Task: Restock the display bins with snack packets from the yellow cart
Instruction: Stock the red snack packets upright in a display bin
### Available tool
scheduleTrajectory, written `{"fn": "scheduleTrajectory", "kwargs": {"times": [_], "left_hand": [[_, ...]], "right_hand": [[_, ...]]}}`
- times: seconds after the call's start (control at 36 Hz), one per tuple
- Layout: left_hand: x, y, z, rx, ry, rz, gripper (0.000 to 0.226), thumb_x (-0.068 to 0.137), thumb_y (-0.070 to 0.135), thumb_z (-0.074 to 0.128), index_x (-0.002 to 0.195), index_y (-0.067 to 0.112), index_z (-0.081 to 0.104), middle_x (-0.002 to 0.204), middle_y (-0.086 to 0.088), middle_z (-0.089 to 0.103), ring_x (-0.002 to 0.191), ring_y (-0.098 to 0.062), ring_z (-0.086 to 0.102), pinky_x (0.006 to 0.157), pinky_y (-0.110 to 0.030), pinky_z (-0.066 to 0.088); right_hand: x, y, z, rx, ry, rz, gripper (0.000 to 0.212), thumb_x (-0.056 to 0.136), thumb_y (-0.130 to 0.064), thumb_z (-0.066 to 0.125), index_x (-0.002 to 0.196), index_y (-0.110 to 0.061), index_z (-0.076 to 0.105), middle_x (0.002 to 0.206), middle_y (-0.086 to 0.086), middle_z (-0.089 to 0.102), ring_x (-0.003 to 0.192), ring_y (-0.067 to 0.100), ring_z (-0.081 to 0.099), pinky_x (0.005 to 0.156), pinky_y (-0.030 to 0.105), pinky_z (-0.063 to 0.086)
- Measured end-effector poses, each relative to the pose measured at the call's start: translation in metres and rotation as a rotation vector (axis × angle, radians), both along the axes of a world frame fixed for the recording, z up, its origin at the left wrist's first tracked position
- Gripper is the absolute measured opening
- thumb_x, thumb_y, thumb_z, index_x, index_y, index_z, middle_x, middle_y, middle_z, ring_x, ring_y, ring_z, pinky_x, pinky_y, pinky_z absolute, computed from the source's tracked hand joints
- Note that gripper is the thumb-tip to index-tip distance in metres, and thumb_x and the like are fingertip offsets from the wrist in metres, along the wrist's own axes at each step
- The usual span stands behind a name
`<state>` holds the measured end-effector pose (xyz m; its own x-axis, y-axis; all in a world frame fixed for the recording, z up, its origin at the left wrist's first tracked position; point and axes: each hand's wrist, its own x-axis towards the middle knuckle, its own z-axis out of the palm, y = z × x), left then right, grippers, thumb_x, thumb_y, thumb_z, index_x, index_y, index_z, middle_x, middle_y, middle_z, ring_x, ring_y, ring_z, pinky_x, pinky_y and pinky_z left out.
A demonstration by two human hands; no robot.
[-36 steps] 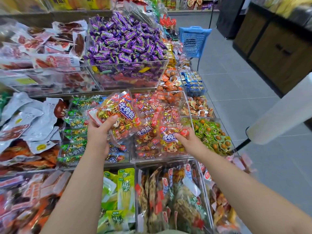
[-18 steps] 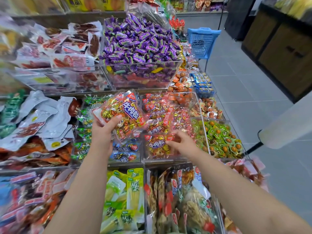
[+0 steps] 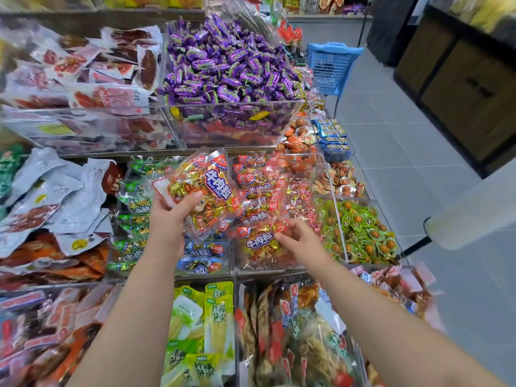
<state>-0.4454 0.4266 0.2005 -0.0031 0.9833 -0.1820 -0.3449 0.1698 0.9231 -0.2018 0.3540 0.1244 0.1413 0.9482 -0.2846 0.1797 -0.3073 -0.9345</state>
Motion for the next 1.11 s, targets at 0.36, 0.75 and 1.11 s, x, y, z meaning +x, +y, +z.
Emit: {"fn": "scheduleTrajectory", "kwargs": {"times": [0.36, 0.75, 1.11], "left_hand": [[0.006, 0.003, -0.003, -0.024, 0.039, -0.010, 0.074, 0.063, 0.020, 0.083, 0.129, 0.014, 0.050, 0.118, -0.012, 0.066, 0.104, -0.030, 0.067, 0.080, -0.046, 0.056], [0.006, 0.010, -0.004, 0.008, 0.065, -0.047, 0.057, 0.066, 0.017, 0.077, 0.117, 0.025, 0.055, 0.113, -0.007, 0.069, 0.102, -0.028, 0.068, 0.077, -0.043, 0.058], [0.007, 0.009, -0.003, 0.019, 0.021, -0.056, 0.054, 0.065, 0.019, 0.078, 0.113, 0.029, 0.056, 0.109, -0.005, 0.070, 0.099, -0.026, 0.070, 0.074, -0.041, 0.058]], "right_hand": [[-0.015, 0.016, 0.001, -0.135, -0.303, 0.133, 0.109, 0.052, -0.048, 0.086, 0.139, -0.030, 0.023, 0.142, -0.001, 0.041, 0.127, 0.021, 0.043, 0.107, 0.040, 0.038], [-0.026, 0.026, -0.013, -0.094, -0.238, -0.036, 0.095, 0.064, -0.031, 0.086, 0.138, -0.021, 0.028, 0.125, -0.003, 0.054, 0.117, 0.018, 0.052, 0.099, 0.032, 0.043], [-0.012, 0.016, 0.005, -0.032, -0.196, -0.078, 0.094, 0.066, -0.047, 0.080, 0.137, -0.039, 0.018, 0.113, -0.014, 0.044, 0.111, 0.014, 0.048, 0.092, 0.026, 0.040]]}}
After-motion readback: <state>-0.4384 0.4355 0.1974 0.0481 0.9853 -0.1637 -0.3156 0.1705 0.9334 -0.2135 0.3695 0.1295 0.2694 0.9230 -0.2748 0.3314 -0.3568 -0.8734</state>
